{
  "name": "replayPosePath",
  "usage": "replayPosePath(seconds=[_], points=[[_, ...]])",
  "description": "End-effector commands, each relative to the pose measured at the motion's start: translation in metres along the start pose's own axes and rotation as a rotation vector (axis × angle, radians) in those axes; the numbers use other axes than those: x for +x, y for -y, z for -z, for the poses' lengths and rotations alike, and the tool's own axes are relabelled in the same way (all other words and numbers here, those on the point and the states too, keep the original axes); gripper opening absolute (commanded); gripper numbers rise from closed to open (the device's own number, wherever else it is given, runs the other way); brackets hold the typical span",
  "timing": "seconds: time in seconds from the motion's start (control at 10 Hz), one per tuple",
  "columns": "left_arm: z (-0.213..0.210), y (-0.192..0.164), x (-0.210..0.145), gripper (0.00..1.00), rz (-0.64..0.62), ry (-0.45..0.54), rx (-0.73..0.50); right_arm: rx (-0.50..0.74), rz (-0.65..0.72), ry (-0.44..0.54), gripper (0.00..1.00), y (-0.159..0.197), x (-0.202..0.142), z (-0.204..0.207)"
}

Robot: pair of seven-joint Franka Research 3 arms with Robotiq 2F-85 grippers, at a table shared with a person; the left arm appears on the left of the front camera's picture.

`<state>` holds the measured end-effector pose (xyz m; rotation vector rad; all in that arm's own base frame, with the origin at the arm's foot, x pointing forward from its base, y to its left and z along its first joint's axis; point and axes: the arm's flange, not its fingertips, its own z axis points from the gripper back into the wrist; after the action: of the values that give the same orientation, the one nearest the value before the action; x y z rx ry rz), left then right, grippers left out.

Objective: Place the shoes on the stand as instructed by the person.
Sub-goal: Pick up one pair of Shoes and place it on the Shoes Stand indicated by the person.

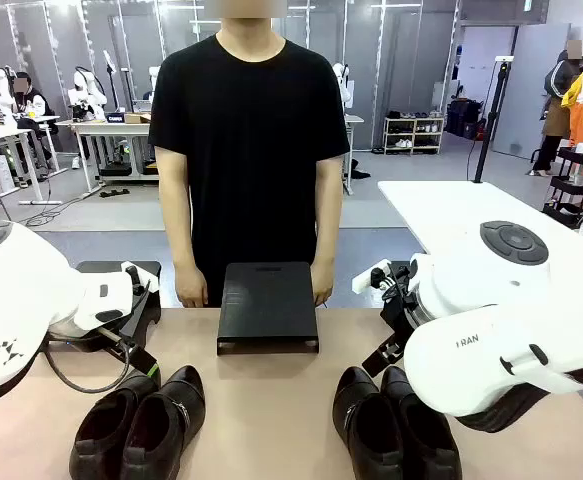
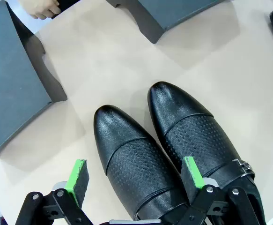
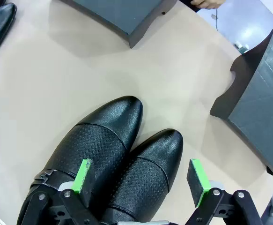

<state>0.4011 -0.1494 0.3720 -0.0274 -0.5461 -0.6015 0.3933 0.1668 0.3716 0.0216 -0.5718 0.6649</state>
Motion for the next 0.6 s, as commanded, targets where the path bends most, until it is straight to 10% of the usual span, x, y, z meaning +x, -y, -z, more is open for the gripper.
replayPosePath(seconds=[0.0,0.5], points=[[0.0000,0.0002,0.0001,1.00,0.000,0.000,0.000,0.000,0.000,0.000,1.00,0.0000,0.0000,0.0000],[0.0000,0.0002,0.0001,1.00,0.000,0.000,0.000,0.000,0.000,0.000,1.00,0.0000,0.0000,0.0000]])
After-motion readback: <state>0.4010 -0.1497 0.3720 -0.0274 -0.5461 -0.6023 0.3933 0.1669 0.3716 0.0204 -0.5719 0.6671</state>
